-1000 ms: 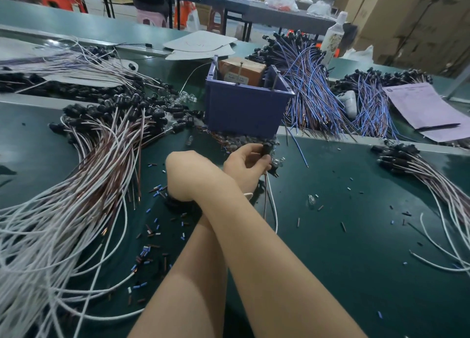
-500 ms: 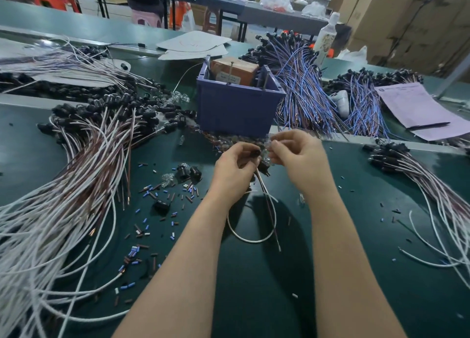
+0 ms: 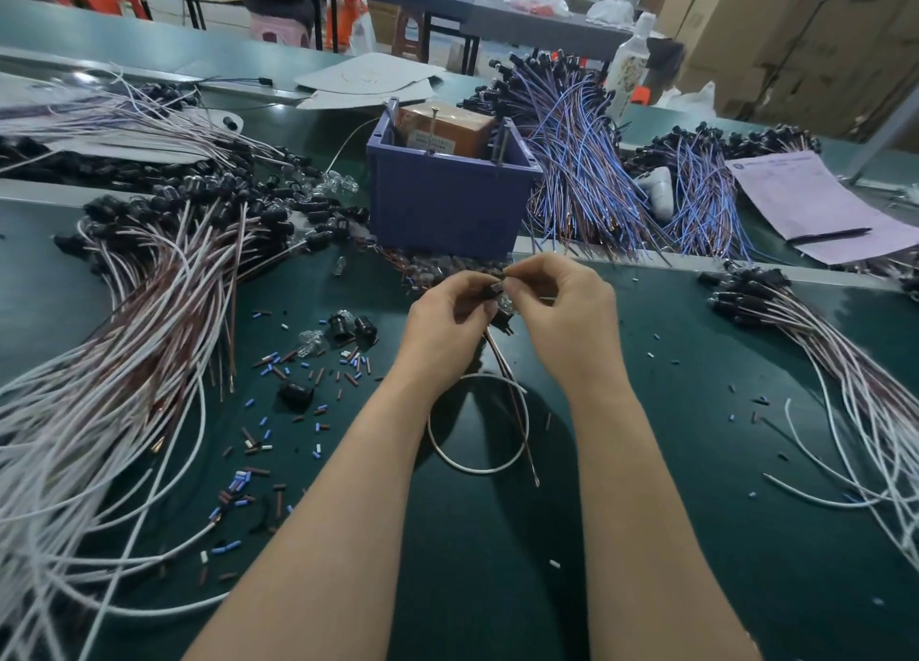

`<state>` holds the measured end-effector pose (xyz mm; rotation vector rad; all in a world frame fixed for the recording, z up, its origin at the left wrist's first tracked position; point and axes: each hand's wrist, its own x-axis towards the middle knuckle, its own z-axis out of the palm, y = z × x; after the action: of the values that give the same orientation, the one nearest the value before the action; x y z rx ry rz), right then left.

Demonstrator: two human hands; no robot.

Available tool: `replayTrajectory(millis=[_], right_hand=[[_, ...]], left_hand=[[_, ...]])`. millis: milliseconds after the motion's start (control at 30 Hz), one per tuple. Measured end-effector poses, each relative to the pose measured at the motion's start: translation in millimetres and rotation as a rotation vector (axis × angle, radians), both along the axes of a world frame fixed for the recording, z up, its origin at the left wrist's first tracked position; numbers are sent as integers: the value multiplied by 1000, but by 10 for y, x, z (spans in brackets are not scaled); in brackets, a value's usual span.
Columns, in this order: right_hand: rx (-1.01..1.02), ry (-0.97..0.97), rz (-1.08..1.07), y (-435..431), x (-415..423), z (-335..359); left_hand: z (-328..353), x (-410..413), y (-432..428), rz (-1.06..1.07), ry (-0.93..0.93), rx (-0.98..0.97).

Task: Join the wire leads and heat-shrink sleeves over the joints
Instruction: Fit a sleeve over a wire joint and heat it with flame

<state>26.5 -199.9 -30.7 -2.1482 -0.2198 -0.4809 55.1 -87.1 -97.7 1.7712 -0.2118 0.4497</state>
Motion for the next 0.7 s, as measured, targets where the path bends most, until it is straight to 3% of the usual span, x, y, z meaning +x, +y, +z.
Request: replayTrajectory(millis=[400,467,600,700], right_hand=[[-44,47,-66,-9,29,-26],[62,105,-52,-26,43,-53],[482,262,7,-40,46,-82],[603,316,12,7,52,-116]], left_hand=[[-3,-79,-24,59,-144,74],[12,-88,-29,79,-157,97],[67,-130,-35,87,-167,112],[102,-155,-46,94,-157,124]])
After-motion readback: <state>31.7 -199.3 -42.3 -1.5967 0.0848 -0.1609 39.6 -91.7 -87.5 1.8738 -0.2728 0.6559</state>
